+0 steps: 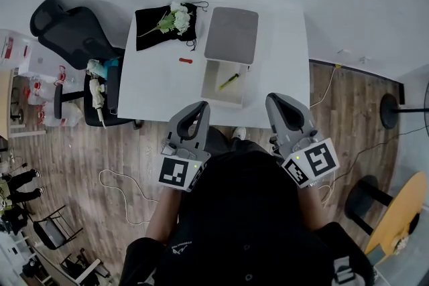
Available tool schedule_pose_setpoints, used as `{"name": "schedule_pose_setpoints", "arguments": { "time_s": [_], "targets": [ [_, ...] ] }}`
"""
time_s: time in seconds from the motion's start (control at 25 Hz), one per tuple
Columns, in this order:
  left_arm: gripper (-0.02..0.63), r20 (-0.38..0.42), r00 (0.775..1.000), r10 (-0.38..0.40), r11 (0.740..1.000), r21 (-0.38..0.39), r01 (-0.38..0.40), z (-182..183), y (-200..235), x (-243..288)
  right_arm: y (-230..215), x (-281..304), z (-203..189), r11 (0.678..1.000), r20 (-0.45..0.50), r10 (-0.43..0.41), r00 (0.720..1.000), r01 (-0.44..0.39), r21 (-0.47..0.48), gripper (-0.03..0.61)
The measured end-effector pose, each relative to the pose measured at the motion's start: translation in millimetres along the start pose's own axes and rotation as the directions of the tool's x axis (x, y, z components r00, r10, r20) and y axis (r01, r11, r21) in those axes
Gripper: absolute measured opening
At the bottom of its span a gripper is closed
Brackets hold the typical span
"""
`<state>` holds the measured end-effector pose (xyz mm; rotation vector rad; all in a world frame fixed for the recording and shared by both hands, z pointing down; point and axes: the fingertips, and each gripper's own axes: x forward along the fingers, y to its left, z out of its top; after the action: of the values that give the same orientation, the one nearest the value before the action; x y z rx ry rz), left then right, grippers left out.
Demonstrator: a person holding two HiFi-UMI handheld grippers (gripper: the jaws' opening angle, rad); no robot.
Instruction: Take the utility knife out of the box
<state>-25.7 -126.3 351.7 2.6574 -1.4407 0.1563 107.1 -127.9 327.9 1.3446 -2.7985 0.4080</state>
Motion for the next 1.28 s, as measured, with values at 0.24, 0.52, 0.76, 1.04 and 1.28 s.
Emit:
{"name": "schedule_pose_setpoints", "arguments": {
  "time_s": [0.24,0.52,0.76,1.04,1.28],
  "targets": [
    [0.005,-0.069,0.998,-0.011,1.000,0.014,0.012,-25.4,9.9,28.5,-11.5,7.3,-1.2,1.000,-0.027,-0.002,1.000,0.002,-0.001,0.005],
    [0.006,-0.111,0.991,-0.070,0.997,0.025,0.073,-46.5,15.7,66.8,-33.4,19.6,-5.9,0.998,-0.047,-0.054,0.997,0.055,0.017,0.005],
    [0.005,-0.205,0.973,-0.108,0.994,0.002,0.111,-80.9,32.4,97.6,-48.3,37.0,-2.4,0.995,-0.060,-0.096,0.994,0.098,0.033,0.005],
    [0.005,-0.301,0.938,-0.171,0.985,-0.017,0.174,-119.0,44.9,125.2,-57.9,52.7,-3.9,0.986,-0.078,-0.156,0.985,0.160,0.047,0.005],
    [0.006,-0.390,0.889,-0.241,0.968,-0.033,0.248,-155.8,44.6,144.5,-67.9,60.0,-11.3,0.973,-0.096,-0.215,0.972,0.222,0.066,0.005]
  ]
}}
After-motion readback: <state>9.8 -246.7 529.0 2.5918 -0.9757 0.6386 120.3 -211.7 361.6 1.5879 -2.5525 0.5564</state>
